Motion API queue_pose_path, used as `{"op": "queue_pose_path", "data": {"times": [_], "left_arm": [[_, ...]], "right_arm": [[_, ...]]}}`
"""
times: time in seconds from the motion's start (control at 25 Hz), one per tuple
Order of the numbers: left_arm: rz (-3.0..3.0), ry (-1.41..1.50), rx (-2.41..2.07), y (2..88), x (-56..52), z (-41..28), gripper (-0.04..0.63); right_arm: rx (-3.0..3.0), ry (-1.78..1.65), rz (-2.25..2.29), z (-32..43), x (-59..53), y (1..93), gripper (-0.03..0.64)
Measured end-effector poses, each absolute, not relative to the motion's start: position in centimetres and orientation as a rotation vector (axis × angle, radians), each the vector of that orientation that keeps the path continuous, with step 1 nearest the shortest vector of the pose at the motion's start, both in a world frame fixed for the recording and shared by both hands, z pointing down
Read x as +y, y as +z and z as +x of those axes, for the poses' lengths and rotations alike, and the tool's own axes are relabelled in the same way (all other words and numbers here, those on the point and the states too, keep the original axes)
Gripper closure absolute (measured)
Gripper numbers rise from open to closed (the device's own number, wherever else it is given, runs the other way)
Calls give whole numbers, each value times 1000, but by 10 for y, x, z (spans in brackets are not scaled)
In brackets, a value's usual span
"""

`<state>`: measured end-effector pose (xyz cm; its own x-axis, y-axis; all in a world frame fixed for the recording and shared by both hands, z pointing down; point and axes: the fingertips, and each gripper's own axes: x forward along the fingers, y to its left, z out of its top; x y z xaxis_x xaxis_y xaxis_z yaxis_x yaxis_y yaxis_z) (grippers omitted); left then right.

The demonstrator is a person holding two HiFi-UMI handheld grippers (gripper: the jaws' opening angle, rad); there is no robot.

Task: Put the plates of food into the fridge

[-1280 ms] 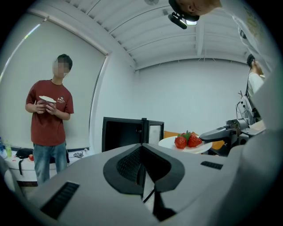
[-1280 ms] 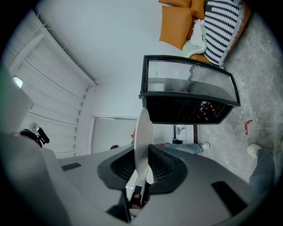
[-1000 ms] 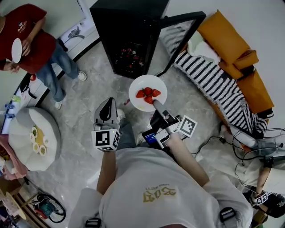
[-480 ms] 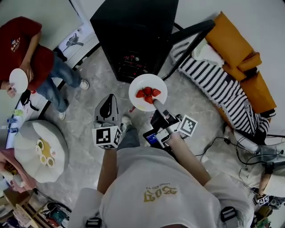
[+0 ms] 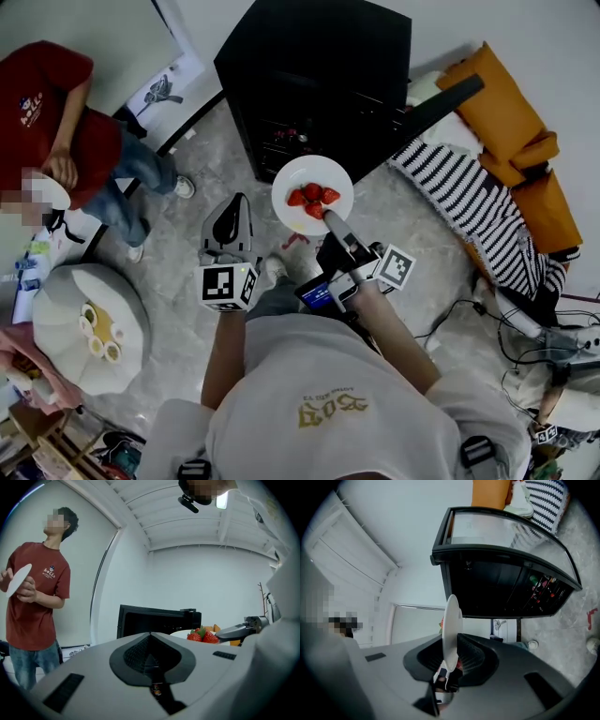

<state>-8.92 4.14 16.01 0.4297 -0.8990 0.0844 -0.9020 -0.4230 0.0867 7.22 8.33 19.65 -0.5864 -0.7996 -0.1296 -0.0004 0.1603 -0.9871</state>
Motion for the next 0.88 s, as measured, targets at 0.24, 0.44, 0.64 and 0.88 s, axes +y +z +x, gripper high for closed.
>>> {"op": "queue_pose_path", "data": {"times": [0.24,0.44,0.64,0.88], "left_arm": [[2540,9,-1614,162,14,-108,589],[2538,-3,-1616,164,2,-112,589],[2530,2,-1627,165,-4,-108,589],[2471,-4,-1657,180,-12,-107,589]], "right_arm": [[1763,-1481,-748,49,53,197,546],[1771,-1464,-744,44,35,199,546],[1771,-1462,-727,47,25,196,546],[1804,-1494,-711,51,14,203,546]]}}
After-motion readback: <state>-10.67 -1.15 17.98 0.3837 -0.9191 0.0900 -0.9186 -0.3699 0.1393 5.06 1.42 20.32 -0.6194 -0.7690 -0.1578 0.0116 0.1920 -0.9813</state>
